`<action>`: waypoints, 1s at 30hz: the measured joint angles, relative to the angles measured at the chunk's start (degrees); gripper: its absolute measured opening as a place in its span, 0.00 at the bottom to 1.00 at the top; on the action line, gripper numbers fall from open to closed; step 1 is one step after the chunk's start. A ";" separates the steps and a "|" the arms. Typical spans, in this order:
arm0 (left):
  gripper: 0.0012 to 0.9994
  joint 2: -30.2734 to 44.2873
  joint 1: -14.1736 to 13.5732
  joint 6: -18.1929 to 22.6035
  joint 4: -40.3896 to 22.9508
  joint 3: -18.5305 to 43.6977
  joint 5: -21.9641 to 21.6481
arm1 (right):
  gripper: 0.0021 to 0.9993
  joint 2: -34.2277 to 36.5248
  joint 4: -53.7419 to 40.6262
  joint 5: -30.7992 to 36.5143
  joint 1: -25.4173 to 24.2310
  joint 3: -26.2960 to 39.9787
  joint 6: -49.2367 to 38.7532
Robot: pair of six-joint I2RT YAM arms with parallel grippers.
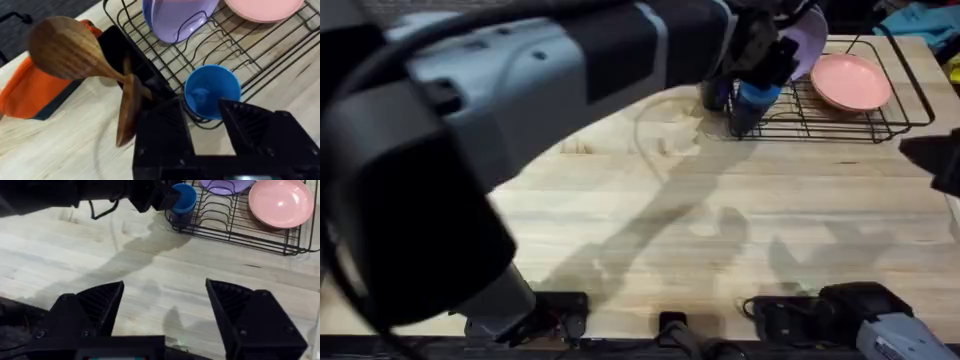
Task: Pick up the cup on the table and put them onto the rack.
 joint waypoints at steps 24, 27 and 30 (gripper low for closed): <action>0.57 -13.72 -0.42 0.01 -11.55 0.00 -0.02 | 0.99 0.00 0.00 0.00 0.00 0.00 0.00; 0.63 -15.84 -0.42 0.27 -11.58 0.00 -0.04 | 0.99 0.00 0.01 0.00 0.00 0.00 0.00; 0.68 -17.55 -0.42 0.50 -11.53 0.00 -0.39 | 0.99 0.00 0.02 0.00 0.00 0.00 0.00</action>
